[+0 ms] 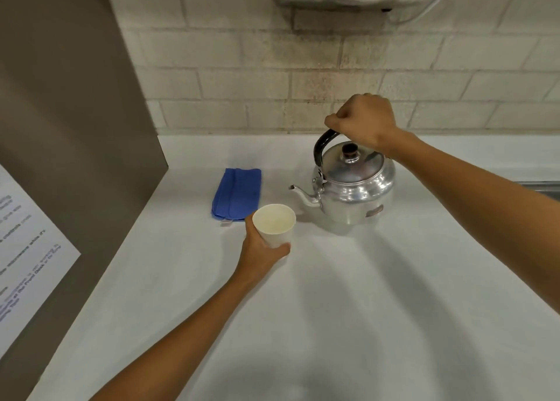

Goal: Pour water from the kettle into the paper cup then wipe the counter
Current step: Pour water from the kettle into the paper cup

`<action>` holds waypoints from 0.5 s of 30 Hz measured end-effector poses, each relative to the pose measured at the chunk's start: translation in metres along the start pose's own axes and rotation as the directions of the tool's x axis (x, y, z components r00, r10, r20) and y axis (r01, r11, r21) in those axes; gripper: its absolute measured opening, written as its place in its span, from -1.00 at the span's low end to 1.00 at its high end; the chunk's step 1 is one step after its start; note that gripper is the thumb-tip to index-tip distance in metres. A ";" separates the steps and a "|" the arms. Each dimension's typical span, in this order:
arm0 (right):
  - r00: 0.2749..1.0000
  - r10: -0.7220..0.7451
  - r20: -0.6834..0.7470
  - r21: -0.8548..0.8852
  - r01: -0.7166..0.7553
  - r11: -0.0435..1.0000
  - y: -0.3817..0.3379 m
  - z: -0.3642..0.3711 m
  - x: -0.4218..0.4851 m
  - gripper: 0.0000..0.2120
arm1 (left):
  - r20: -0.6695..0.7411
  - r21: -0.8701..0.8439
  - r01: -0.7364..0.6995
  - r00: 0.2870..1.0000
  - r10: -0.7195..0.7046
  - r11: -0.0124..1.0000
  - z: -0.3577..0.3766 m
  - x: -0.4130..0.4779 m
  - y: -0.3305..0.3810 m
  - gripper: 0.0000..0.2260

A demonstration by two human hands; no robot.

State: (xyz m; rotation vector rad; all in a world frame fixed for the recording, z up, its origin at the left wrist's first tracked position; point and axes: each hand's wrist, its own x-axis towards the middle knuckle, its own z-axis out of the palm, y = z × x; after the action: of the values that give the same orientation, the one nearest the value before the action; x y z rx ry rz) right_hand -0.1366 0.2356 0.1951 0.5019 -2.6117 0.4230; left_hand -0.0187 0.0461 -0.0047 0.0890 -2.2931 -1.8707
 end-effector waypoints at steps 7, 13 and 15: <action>0.982 -0.187 0.000 -0.145 0.185 0.972 -0.024 -0.016 -0.013 -0.60 | 0.016 -0.022 -0.012 1.000 0.012 1.000 -0.001 -0.002 -0.001 -0.27; 0.951 -0.307 0.033 -0.233 0.306 0.923 -0.049 -0.024 -0.016 -0.56 | 0.025 -0.041 -0.019 1.000 0.020 0.999 -0.001 -0.001 -0.003 -0.28; 0.938 -0.343 0.041 -0.262 0.342 0.903 -0.056 -0.026 -0.017 -0.56 | 0.030 -0.054 -0.014 0.999 0.016 0.998 -0.002 -0.002 -0.003 -0.28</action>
State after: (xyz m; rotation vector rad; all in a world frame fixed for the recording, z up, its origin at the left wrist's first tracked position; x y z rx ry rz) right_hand -0.0897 0.2001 0.2207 0.8436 -2.4517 -0.0417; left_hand -0.0168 0.0441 -0.0078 0.0365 -2.2542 -1.9383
